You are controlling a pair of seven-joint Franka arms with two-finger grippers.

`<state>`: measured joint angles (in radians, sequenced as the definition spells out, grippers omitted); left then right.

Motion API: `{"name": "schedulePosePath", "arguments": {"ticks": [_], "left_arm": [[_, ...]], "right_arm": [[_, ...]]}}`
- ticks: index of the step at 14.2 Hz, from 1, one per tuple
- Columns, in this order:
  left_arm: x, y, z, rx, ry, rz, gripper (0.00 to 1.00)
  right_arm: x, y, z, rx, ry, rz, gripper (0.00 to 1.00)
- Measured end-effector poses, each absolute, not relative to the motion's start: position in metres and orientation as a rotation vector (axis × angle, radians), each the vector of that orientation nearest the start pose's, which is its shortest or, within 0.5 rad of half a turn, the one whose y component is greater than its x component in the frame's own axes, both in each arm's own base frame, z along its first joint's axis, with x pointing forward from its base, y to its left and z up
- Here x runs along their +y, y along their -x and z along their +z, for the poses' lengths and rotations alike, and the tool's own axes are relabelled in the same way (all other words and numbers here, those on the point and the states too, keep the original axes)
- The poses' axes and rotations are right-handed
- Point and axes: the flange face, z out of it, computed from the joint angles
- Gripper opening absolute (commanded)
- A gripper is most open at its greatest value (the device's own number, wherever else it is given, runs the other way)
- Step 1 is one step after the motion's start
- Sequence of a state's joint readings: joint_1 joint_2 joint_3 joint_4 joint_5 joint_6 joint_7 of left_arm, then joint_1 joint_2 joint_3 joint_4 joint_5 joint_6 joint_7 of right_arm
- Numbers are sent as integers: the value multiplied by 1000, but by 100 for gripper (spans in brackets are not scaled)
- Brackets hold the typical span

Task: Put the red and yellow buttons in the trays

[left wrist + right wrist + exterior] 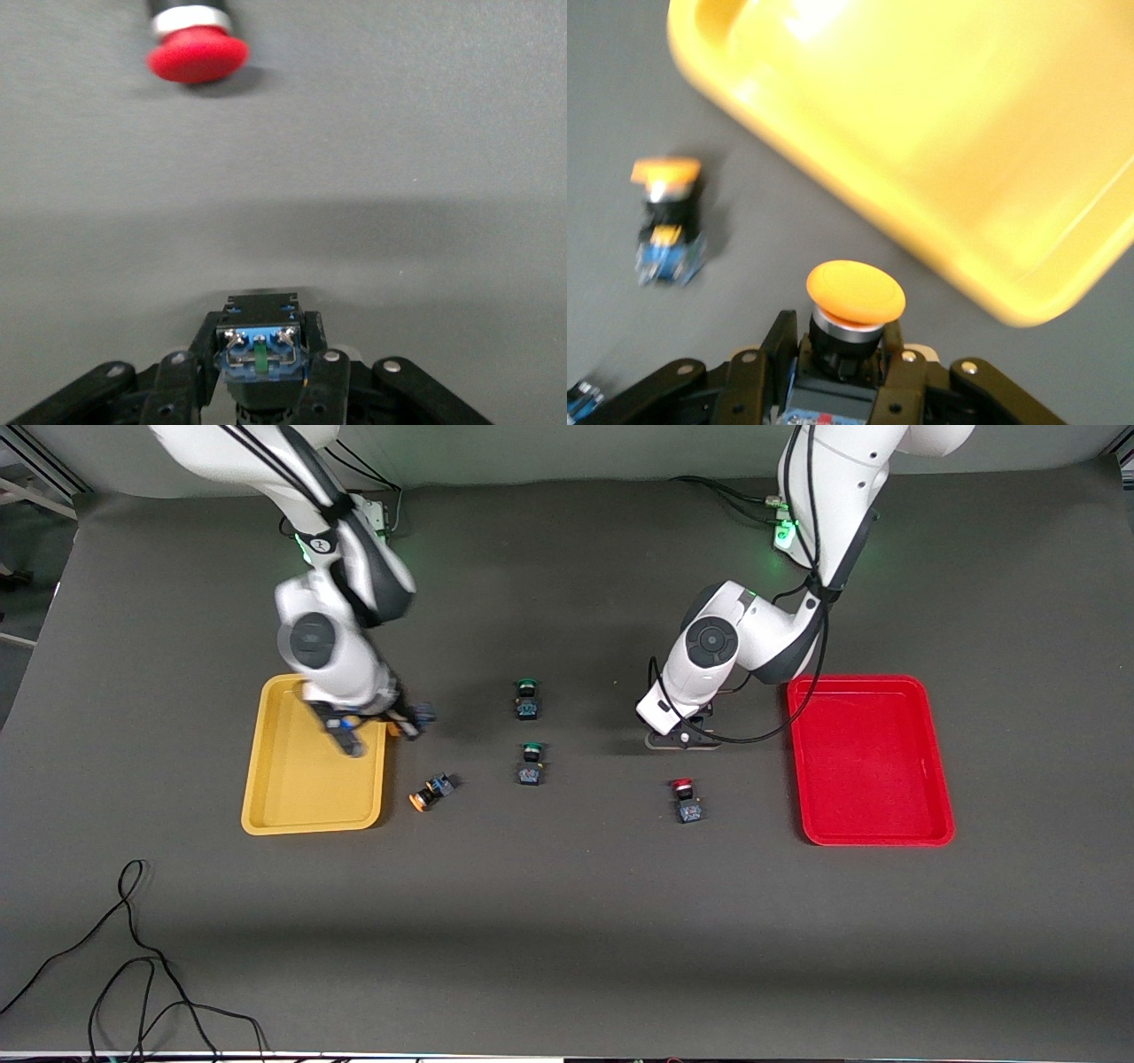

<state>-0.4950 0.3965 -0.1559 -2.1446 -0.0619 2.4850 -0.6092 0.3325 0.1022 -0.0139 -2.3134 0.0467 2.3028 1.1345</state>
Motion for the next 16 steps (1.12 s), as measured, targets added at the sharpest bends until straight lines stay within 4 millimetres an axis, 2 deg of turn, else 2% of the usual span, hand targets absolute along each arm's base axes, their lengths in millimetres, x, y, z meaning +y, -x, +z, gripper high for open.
{"name": "schedulePosePath", "arguments": {"ticks": [1,3,4,5,6,7,9,10,11,12,13,14,15,16], "left_arm": [[-334,-462,234,-56,3158,206,0],[-298,-493,284,-77,3124,279,0],[-265,-509,306,-49,3120,309,0],[-223,-523,321,-4,3120,347,0],[-174,-535,328,44,3127,388,0],[-123,-545,328,87,3142,414,0],[-32,-550,309,173,3166,467,0],[-3,-546,293,202,3169,483,0],[14,-541,273,211,3170,475,0],[19,-533,251,216,3173,453,0],[16,-522,230,223,3176,433,1],[10,-511,210,238,3177,435,90],[5,-503,198,248,3177,448,100],[3,-499,193,253,3177,457,100]], "right_arm": [[124,-484,296,1291,2918,190,0],[73,-475,279,1264,2931,223,0],[57,-465,262,1248,2937,222,0],[47,-454,244,1234,2943,213,5],[42,-446,229,1227,2951,211,45],[39,-440,217,1226,2958,214,99],[38,-439,207,1223,2968,214,100],[38,-440,207,1223,2967,211,100],[39,-443,209,1221,2964,201,100],[39,-447,215,1218,2958,180,100],[41,-453,223,1215,2946,151,100],[45,-463,237,1209,2925,110,100],[56,-475,252,1187,2908,65,100],[75,-489,270,1166,2889,25,100]]}}
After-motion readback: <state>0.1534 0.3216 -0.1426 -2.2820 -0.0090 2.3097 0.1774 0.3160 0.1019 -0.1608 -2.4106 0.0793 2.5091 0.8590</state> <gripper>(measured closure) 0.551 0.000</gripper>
